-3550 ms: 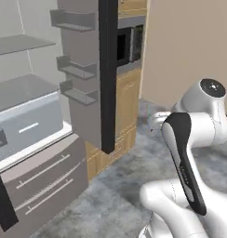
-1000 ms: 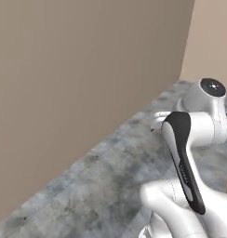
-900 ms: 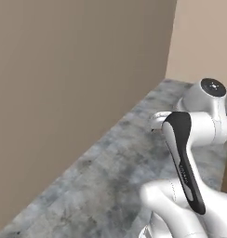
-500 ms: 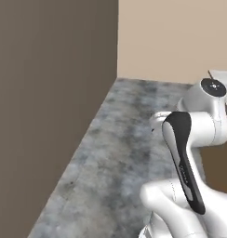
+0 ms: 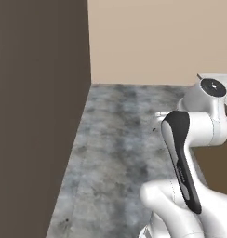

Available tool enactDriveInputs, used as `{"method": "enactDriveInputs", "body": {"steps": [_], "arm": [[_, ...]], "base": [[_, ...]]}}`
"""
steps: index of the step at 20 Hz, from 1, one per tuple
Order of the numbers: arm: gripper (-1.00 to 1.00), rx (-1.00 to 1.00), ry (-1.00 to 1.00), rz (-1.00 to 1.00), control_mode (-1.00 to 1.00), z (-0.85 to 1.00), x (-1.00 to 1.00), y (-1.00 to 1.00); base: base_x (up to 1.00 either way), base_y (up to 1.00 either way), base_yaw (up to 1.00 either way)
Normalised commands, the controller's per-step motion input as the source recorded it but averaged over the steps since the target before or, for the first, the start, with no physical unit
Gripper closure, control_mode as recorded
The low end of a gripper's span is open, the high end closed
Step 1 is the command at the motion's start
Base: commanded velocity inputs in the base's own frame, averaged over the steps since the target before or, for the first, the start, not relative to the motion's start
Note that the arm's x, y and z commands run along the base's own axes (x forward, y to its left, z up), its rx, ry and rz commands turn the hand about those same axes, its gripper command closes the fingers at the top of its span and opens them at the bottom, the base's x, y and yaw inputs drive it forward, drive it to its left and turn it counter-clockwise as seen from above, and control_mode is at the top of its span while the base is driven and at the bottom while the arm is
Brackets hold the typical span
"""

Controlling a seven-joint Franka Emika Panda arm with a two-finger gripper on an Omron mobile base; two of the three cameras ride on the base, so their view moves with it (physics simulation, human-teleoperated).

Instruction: Gather the mushroom and bell pepper from the fridge and place them on a tray on the dining counter. Then gather the fishs from the fridge and place them on the other tray.

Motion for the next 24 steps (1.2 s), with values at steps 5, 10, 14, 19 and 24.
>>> {"method": "enactDriveInputs", "body": {"steps": [5, 10, 14, 19, 24], "arm": [[1.00, 0.00, 0.00, 0.00, 1.00, 0.00, 0.00, 0.00], [1.00, 0.00, 0.00, 0.00, 1.00, 0.00, 0.00, 0.00], [1.00, 0.00, 0.00, 0.00, 1.00, 0.00, 0.00, 0.00], [1.00, 0.00, 0.00, 0.00, 1.00, 0.00, 0.00, 0.00], [1.00, 0.00, 0.00, 0.00, 1.00, 0.00, 0.00, 0.00]], "base": [[1.00, 0.03, -0.25], [1.00, 0.18, -0.18], [1.00, 0.57, -0.12], [1.00, 0.51, -0.14], [1.00, 0.29, -0.20]]}}
